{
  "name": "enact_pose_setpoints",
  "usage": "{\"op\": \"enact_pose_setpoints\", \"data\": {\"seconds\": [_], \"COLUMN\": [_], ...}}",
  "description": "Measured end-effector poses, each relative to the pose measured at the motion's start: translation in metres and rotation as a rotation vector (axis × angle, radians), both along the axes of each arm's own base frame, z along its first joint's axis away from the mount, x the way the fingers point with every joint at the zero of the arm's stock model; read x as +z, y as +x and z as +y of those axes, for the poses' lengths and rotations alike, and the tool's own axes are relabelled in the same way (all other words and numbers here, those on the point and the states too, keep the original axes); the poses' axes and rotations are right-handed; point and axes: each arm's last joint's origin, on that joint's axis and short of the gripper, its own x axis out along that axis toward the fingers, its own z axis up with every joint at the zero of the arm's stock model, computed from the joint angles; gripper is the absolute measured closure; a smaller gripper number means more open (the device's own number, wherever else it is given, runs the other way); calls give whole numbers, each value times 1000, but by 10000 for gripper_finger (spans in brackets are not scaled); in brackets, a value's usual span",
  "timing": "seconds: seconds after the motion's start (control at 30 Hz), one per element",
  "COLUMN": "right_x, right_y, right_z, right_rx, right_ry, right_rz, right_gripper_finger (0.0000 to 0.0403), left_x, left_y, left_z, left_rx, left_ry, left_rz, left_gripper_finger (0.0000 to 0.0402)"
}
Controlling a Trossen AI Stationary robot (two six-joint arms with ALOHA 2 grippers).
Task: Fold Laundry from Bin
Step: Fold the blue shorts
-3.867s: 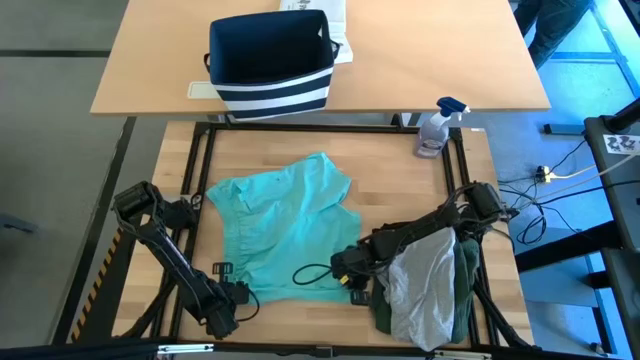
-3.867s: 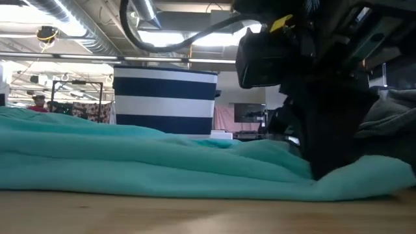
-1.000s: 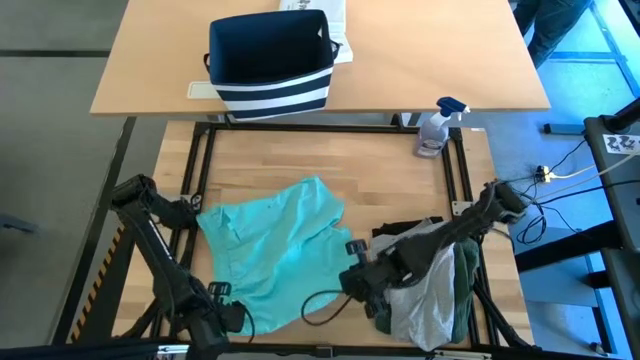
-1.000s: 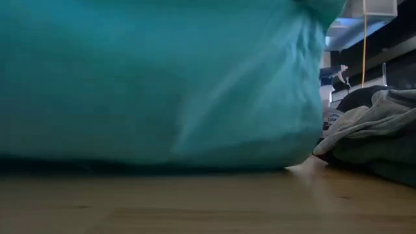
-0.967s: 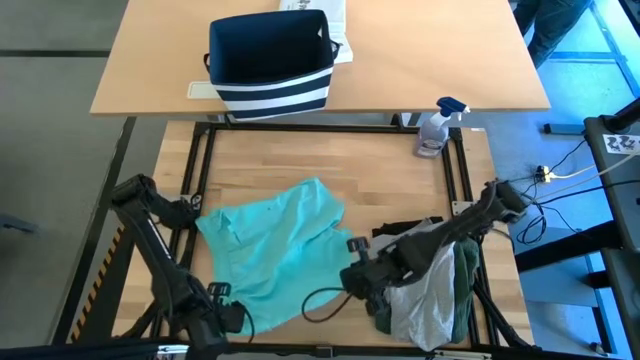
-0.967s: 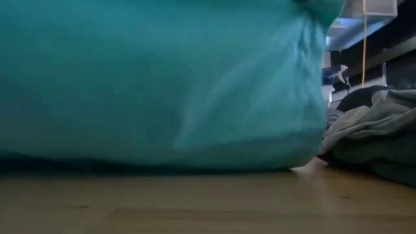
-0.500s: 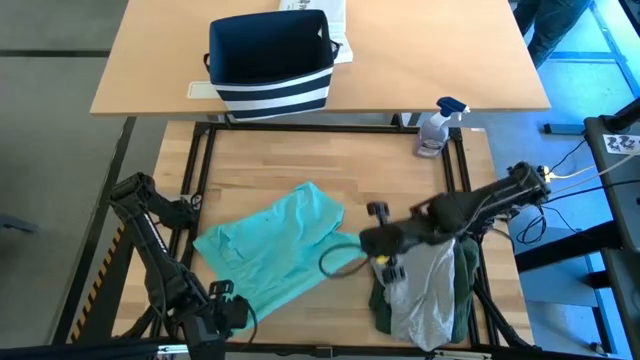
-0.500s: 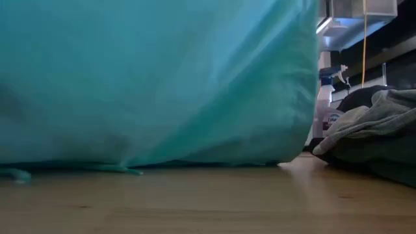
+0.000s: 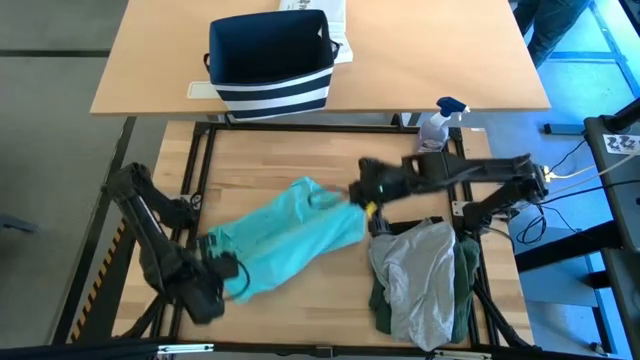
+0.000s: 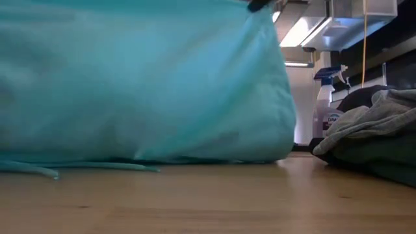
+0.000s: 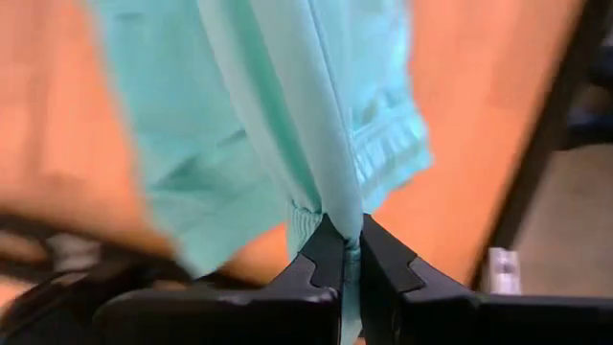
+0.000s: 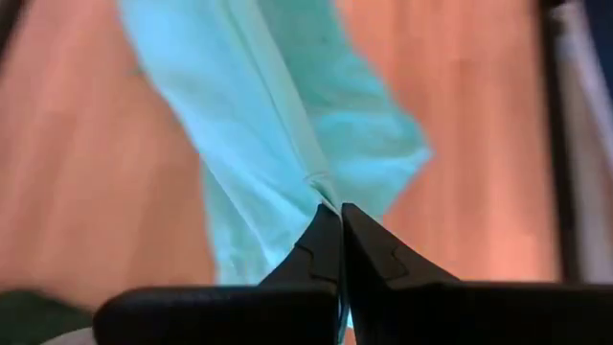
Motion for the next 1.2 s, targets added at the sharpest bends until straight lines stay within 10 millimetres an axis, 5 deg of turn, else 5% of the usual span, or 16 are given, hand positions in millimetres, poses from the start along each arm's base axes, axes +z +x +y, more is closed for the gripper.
{"op": "enact_pose_setpoints", "data": {"seconds": [0.23, 0.37, 0.57, 0.73, 0.97, 1.2], "right_x": [17, 28, 29, 18, -30, -65], "right_y": [0, -4, -2, 24, 74, 100], "right_z": [-70, -96, -99, -102, -122, -154], "right_rx": [-123, -146, -64, -50, -110, -168], "right_ry": [-51, -11, 17, -27, -77, -60], "right_rz": [-72, -142, -166, -215, -170, -197], "right_gripper_finger": [403, 403, 403, 403, 403, 403], "left_x": [38, 51, 46, 37, 19, -29], "left_y": [-13, -21, -21, -21, -16, -27], "left_z": [62, 82, 68, 48, 32, 36], "left_rx": [94, 177, 193, 256, 403, 526], "left_ry": [18, -17, -102, -118, -52, 8], "left_rz": [-226, -292, -223, -205, -166, -193], "left_gripper_finger": [397, 397, 397, 397, 397, 397]}}
